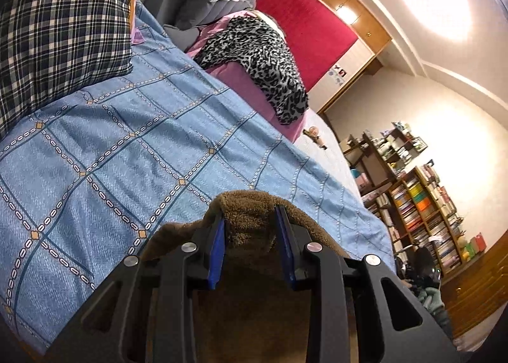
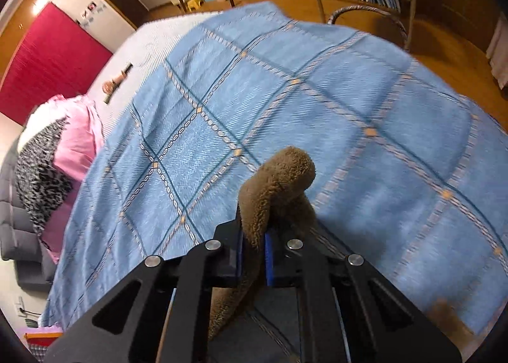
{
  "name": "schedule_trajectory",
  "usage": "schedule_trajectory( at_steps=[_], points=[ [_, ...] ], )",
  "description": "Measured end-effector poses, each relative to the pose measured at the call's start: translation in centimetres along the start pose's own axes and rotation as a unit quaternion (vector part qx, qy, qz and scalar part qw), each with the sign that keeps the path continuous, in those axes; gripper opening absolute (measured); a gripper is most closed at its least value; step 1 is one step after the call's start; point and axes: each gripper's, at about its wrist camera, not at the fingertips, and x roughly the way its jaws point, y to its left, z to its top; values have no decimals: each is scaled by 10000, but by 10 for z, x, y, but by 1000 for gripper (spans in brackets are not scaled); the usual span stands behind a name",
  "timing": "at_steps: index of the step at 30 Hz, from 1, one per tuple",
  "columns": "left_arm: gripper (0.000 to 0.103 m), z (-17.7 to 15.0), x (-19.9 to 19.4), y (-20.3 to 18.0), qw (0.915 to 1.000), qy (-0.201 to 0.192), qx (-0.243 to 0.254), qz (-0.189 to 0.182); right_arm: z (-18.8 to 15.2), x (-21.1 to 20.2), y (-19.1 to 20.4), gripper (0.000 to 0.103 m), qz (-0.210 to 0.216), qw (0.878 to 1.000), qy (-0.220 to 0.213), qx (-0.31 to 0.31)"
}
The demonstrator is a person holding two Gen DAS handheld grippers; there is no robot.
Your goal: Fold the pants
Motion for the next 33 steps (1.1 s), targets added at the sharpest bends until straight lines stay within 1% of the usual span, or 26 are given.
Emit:
schedule_trajectory(
  at_steps=[2, 5, 8, 10, 13, 16, 18, 20, 22, 24, 25, 27, 28, 31, 33],
  points=[
    [30, -2, -7, 2, 9999, -20, -3, -100, -8, -22, -15, 10, 49, 10000, -82, 28],
    [30, -9, -20, 11, 9998, -37, -39, -200, -35, -57, -47, 10, 129, 9997, -197, 89],
    [30, -18, -33, 20, 9997, -53, -80, -245, -61, -83, -77, 10, 239, 9992, -243, 200],
    [30, -25, -44, 26, 9995, -56, -107, -278, -80, -98, -95, 10, 224, 9990, -315, 233],
    [30, -37, -56, 34, 9996, -47, -79, -277, -104, -113, -116, 9, 138, 9987, -439, 218],
    [30, -49, -65, 41, 9995, -16, -146, -282, -130, -130, -139, 9, 204, 9978, -531, 351],
    [30, -57, -69, 47, 9995, -7, -192, -264, -143, -137, -150, 9, 177, 9974, -601, 356],
    [30, -63, -69, 51, 9996, 9, -201, -217, -155, -140, -161, 9, 159, 9975, -581, 360],
    [31, -71, -67, 57, 9998, 117, -118, -97, -168, -136, -173, 9, 109, 9980, -486, 396],
    [35, -78, -61, 63, 9996, 233, -99, 133, -175, -127, -184, 9, 171, 9978, -396, 497],
    [38, -83, -58, 70, 9990, 261, -135, 330, -176, -122, -188, 9, 225, 9976, -365, 544],
    [52, -87, -55, 80, 9980, 292, -270, 498, -182, -111, -200, 9, 352, 9964, -287, 712],
    [53, -88, -55, 87, 9974, 285, -381, 543, -183, -108, -204, 9, 384, 9960, -274, 757],
    [58, -91, -61, 99, 9956, 317, -648, 595, -189, -98, -217, 17, 593, 9937, -256, 912],
    [63, -92, -66, 102, 9950, 327, -772, 538, -193, -94, -227, 37, 882, 9897, -272, 1090]
  ],
)
